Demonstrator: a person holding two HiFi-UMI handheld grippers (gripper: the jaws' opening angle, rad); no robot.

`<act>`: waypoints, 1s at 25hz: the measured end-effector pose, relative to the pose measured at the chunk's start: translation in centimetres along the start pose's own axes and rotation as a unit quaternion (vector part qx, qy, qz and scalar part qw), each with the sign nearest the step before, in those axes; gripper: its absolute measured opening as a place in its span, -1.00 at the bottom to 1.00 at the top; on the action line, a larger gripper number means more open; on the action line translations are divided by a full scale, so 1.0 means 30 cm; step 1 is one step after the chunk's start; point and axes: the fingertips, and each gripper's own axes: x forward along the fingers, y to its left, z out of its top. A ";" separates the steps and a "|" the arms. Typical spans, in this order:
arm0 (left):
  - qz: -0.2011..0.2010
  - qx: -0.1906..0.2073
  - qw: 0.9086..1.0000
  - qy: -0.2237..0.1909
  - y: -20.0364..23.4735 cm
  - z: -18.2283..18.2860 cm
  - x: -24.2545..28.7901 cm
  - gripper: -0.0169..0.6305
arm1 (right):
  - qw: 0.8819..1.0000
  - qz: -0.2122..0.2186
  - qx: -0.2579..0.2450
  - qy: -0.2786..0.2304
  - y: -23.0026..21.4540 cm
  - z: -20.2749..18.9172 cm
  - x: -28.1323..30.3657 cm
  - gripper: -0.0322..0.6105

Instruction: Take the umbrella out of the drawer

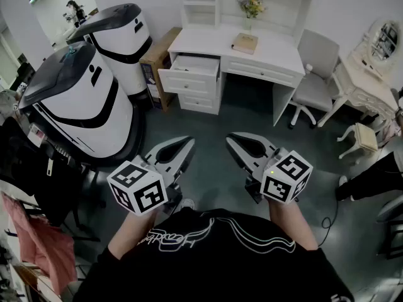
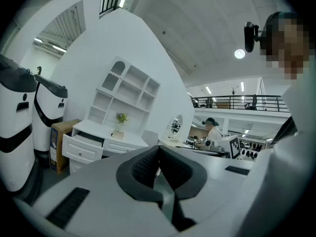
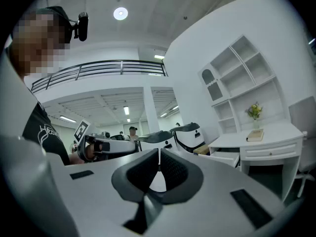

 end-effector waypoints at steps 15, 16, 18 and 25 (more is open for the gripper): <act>-0.004 -0.012 1.000 0.020 0.169 -0.040 0.140 -0.89 | 0.999 0.004 0.034 0.002 -0.183 -0.070 0.105 -0.75; -0.005 -0.014 1.000 0.022 0.193 -0.043 0.165 -0.89 | 0.999 -0.003 0.035 0.002 -0.218 -0.080 0.119 -0.75; -0.007 -0.020 1.000 0.023 0.254 -0.042 0.217 -0.89 | 0.999 -0.013 0.039 0.009 -0.288 -0.102 0.158 -0.75; -0.013 -0.044 0.998 0.039 0.591 0.015 0.385 -0.89 | 0.996 -0.045 0.075 0.007 -0.559 -0.103 0.427 -0.74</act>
